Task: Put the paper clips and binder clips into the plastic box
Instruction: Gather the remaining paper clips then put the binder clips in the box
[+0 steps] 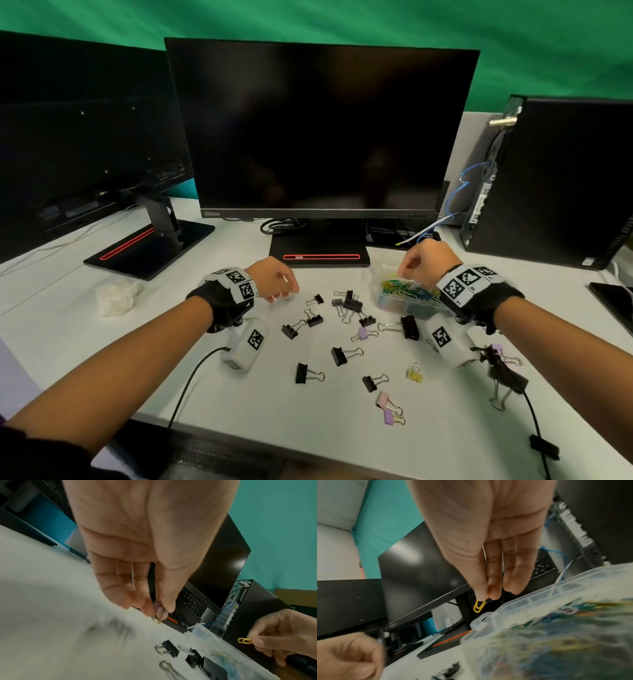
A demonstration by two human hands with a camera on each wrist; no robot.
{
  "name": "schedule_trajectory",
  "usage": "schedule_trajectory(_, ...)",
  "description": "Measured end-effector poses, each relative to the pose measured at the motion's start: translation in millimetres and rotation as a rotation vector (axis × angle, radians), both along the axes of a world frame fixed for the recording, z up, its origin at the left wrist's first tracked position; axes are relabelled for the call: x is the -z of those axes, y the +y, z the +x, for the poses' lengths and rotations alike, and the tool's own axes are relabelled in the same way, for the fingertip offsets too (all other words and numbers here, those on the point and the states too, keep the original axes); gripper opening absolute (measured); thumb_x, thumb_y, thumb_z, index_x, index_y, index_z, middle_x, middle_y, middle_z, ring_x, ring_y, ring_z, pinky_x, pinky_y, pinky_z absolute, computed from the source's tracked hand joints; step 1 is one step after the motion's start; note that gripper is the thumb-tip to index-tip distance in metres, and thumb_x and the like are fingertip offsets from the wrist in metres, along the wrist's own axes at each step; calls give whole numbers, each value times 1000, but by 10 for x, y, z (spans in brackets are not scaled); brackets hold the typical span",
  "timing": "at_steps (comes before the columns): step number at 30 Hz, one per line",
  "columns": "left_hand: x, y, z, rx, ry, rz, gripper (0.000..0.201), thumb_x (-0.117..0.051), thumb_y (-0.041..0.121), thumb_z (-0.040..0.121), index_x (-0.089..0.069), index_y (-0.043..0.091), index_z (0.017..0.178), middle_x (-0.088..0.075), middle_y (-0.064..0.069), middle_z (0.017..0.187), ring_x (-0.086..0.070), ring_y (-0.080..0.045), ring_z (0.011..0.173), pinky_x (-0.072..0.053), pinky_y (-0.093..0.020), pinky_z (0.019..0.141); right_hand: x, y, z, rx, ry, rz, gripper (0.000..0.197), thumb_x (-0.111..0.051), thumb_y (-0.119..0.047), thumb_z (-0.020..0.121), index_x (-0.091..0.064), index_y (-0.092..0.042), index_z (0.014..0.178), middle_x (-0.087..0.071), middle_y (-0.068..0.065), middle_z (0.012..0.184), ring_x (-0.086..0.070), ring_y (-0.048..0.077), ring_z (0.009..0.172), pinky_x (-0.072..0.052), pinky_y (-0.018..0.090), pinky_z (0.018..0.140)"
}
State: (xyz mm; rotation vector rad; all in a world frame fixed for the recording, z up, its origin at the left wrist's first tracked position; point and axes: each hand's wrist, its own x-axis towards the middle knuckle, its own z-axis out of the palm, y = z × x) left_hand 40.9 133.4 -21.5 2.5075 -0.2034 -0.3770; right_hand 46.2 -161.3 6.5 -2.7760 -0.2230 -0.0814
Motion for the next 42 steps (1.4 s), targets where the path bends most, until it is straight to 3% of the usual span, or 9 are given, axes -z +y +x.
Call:
schedule_trajectory(4,80,-51,15,50,20,60,19,-60,20,89,-72,11,101,-62,-1,81,-53,-6,61,-49,-13,54,43,-249,46,87,38,-116,18,-58,-8,83,-76,-9,82,-74,8,90,-66,26,86,-51,27,72)
schedule_trajectory(9,143,-145,43,85,46,123,13,-62,17,85,-70,15,95,-64,-1,84,-57,-13,67,-50,-18,58,33,-423,-29,89,81,-171,22,-51,-13,89,-71,-15,100,-68,7,104,-63,27,96,-50,31,83)
schedule_trajectory(14,162,-166,74,106,51,157,5,-68,24,82,-65,22,86,-64,1,83,-58,-16,73,-50,-21,61,26,-642,-205,43,62,-210,7,-58,-20,85,-62,-23,90,-63,3,91,-53,18,81,-42,27,74)
schedule_trajectory(18,147,-204,47,91,6,169,27,-68,34,81,-63,21,104,-62,-2,98,-56,-14,79,-47,-23,69,61,-816,-421,66,109,-270,10,-60,-18,80,-54,-25,78,-49,-10,74,-50,18,79,-38,26,68)
schedule_trajectory(22,105,-396,-131,208,-104,226,39,-64,37,84,-56,27,121,-52,-2,122,-52,-14,103,-41,-24,88,151,-920,-625,84,290,-378,12,-63,-28,78,-52,-25,81,-49,-10,74,-50,18,80,-37,24,64)
schedule_trajectory(25,116,-587,-280,358,-88,285,54,-60,39,87,-43,30,137,-37,-1,142,-37,-17,132,-31,-30,111,295,-929,-688,63,348,-436,37,-65,-47,75,-50,-24,101,-50,-3,90,-47,18,86,-38,26,74)
schedule_trajectory(28,125,-753,-421,468,-11,370,64,-57,41,88,-29,32,144,-18,-1,155,-16,-20,144,-16,-35,119,403,-839,-733,-4,345,-380,48,-65,-49,74,-51,-26,114,-48,-3,95,-46,16,87,-37,24,76)
schedule_trajectory(35,153,-883,-642,596,110,531,66,-45,49,92,-11,36,148,7,-2,159,14,-21,146,1,-44,118,385,-502,-793,-209,272,-251,36,-67,-36,78,-60,-24,111,-54,-5,98,-46,11,85,-36,20,74)
schedule_trajectory(42,72,-808,-698,623,150,510,54,-48,50,91,-27,47,141,7,3,159,15,-19,146,2,-46,119,343,-368,-724,-363,262,-219,41,-64,-34,83,-58,-27,123,-59,-3,119,-53,11,103,-41,19,82)
